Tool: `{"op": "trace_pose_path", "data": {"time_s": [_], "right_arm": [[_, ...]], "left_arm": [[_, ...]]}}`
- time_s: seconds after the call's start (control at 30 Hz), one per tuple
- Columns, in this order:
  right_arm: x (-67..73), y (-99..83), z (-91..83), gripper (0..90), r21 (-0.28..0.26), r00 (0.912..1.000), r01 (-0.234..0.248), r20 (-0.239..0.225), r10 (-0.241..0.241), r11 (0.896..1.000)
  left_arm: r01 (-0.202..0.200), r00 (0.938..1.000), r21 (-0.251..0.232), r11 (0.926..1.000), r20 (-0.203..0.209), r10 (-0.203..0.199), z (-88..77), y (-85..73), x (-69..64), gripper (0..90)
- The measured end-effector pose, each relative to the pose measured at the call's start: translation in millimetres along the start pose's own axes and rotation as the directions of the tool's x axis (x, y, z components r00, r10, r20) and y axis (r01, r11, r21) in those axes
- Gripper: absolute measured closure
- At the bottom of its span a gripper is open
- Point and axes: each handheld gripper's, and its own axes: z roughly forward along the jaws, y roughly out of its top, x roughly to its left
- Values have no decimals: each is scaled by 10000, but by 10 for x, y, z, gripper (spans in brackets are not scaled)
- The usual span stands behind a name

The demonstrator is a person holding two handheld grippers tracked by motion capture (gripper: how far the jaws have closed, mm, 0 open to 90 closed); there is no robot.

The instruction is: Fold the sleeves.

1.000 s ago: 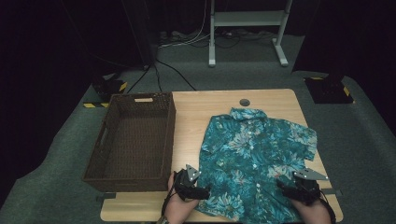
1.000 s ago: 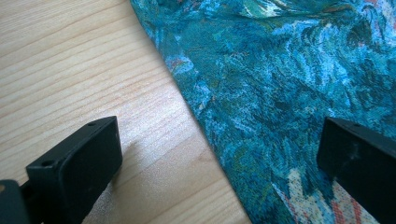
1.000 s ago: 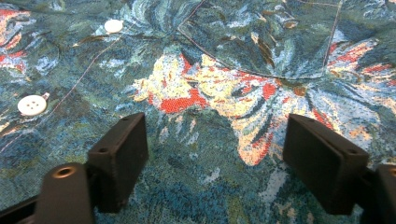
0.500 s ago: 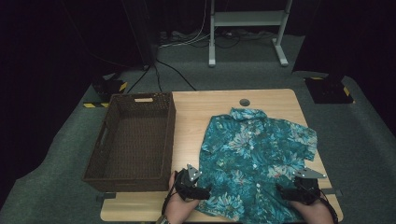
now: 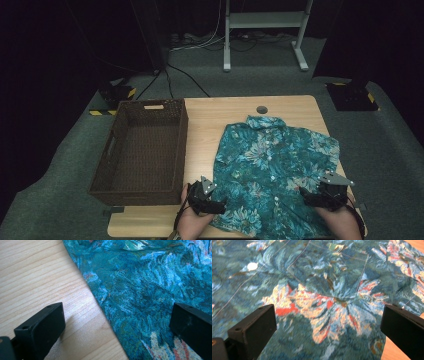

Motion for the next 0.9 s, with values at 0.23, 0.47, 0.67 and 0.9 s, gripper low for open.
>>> {"op": "trace_pose_path", "data": {"time_s": [0.23,0.47,0.67,0.9], "right_arm": [[-214,44,2,28,-593,9971,-662,326,682,9960],[-469,117,16,74,-961,9945,-800,597,859,9922],[-653,131,100,135,-1124,9895,-1198,672,1278,9864],[-902,101,213,204,-1155,9801,-1668,892,1775,9792]], "left_arm": [[26,10000,-5,10000,6,-26,0,-1,-2,2],[26,10000,-11,10000,7,-26,-1,-2,-1,3],[45,10000,-17,10000,-7,-45,-1,-3,-3,3],[90,10000,-15,10000,-21,-91,-4,-5,-4,6]]}}
